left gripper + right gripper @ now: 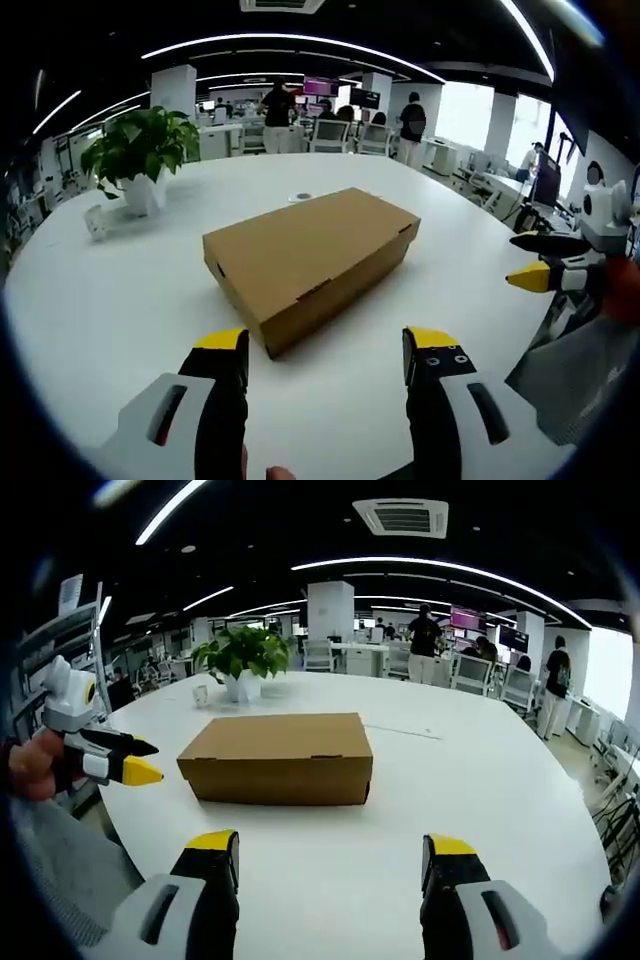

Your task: Operate the shoe box by opening the lid, removing the specified soft item, and placing it in the target area until the item is outside and the box remains undamaged.

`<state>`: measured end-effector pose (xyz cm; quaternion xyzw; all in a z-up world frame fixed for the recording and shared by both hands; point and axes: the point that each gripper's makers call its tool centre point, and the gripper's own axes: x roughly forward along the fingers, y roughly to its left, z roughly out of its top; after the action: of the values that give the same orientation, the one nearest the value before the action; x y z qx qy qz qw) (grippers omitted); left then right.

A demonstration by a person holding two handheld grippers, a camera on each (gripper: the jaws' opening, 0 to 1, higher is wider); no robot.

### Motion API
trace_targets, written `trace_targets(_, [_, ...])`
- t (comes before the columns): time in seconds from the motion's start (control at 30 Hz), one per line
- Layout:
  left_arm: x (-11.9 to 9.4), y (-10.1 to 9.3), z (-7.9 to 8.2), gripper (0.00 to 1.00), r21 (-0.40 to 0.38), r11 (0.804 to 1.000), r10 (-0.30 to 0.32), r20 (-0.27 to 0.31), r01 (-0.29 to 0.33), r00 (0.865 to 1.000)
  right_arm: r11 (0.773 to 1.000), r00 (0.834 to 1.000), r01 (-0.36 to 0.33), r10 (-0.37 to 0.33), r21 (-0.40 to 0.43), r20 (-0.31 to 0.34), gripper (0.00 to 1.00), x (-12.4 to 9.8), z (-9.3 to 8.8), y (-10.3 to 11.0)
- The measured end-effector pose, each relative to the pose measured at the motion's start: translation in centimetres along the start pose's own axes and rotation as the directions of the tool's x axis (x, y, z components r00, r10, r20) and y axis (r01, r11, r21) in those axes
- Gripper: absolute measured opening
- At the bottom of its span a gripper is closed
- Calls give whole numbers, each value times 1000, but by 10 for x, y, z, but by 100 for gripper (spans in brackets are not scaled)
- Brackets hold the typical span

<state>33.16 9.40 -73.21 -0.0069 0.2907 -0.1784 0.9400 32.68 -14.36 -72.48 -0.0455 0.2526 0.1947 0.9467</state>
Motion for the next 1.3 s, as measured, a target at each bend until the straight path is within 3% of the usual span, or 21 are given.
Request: trace_targets(1.3, [0, 3, -3, 63, -3, 1000, 8, -9, -8, 1000, 1000, 1000, -23, 23, -3, -11, 73, 3, -3, 6])
